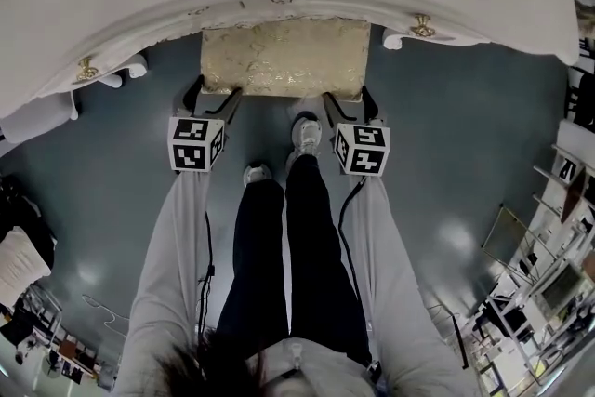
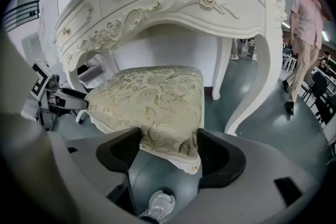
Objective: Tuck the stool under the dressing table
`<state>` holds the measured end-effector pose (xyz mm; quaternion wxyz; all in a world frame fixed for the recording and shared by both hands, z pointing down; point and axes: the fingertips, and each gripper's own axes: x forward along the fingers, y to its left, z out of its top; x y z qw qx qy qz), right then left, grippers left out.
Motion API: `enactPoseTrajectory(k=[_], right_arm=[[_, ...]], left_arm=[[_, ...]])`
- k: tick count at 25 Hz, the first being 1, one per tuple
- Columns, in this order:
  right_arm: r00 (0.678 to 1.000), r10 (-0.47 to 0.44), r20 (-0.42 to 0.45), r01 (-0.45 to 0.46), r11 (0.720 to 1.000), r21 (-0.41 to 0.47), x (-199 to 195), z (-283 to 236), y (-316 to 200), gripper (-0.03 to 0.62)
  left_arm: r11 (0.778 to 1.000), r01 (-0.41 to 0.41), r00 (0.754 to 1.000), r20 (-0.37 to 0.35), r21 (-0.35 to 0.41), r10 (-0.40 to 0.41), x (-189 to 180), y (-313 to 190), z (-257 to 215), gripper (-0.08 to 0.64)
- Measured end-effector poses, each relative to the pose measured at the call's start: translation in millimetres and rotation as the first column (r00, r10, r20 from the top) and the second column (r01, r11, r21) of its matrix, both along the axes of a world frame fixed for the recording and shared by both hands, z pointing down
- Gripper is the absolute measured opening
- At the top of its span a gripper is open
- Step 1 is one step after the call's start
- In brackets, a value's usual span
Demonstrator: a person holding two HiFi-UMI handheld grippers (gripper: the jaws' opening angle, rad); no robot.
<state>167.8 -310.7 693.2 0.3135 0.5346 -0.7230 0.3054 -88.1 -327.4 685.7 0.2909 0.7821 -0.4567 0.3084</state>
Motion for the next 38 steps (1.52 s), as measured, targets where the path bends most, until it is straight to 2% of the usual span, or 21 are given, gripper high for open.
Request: enactPoseTrajectory(k=[8,19,38], right_arm=[[0.999,-0.037,0.004,0.037,0.999,0.013,9,-3,-41,0.348],[0.997,-0.076,0.016,0.075,0.996,0.039,10,-2,-70,0.348],[0.995,-0.096,0.021,0.094,0.993,0.064,14,-8,-117,0.35]], left_arm=[[0.998,0.05,0.999,-0.006,0.024,-0.05,8,-30,-3,0.354],[0.993,0.098,0.995,-0.024,0.065,-0.097,9,-48,-2,0.354],[0.985,0.135,0.99,-0.047,0.105,-0.131,12,-87,-9,0.354]])
